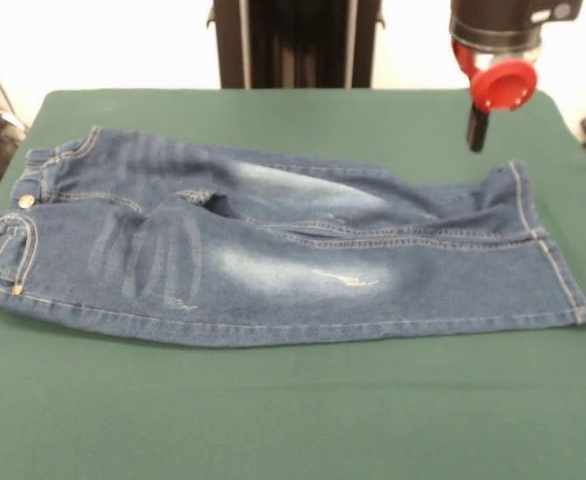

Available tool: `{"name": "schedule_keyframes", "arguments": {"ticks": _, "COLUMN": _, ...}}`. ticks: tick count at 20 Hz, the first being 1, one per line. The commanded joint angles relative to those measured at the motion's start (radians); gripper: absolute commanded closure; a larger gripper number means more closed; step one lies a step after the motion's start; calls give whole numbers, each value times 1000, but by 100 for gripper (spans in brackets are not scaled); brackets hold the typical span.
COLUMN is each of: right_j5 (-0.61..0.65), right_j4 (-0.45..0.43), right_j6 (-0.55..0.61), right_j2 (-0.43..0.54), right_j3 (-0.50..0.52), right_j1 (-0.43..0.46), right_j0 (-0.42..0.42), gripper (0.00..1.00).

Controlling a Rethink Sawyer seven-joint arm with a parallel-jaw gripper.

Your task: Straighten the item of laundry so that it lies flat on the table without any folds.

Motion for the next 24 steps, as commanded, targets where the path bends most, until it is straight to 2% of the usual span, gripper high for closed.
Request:
{"name": "schedule_keyframes", "arguments": {"ticks": 1, "right_j5": 110, "right_j4": -99, "right_j6": -104, "right_j2": 45, "right_j3": 28, "right_j1": 40, "right_j0": -41, "gripper": 100}}
{"name": "schedule_keyframes", "arguments": {"ticks": 5, "right_j5": 94, "right_j4": -161, "right_j6": -185, "right_j2": 69, "right_j3": -20, "right_j1": 76, "right_j0": -127, "gripper": 100}}
{"name": "schedule_keyframes", "arguments": {"ticks": 11, "right_j5": 162, "right_j4": -241, "right_j6": -213, "right_j2": 111, "right_j3": -85, "right_j1": 74, "right_j0": -193, "gripper": 100}}
{"name": "schedule_keyframes", "arguments": {"ticks": 15, "right_j5": 169, "right_j4": -290, "right_j6": -249, "right_j2": 150, "right_j3": -81, "right_j1": 59, "right_j0": -251, "gripper": 100}}
{"name": "schedule_keyframes", "arguments": {"ticks": 18, "right_j5": 136, "right_j4": -300, "right_j6": -259, "right_j2": 195, "right_j3": -36, "right_j1": 48, "right_j0": -298, "gripper": 100}}
{"name": "schedule_keyframes", "arguments": {"ticks": 21, "right_j5": 93, "right_j4": -314, "right_j6": -227, "right_j2": 214, "right_j3": -5, "right_j1": 51, "right_j0": -308, "gripper": 100}}
{"name": "schedule_keyframes", "arguments": {"ticks": 24, "right_j5": 58, "right_j4": -347, "right_j6": -193, "right_j2": 208, "right_j3": -17, "right_j1": 76, "right_j0": -300, "gripper": 100}}
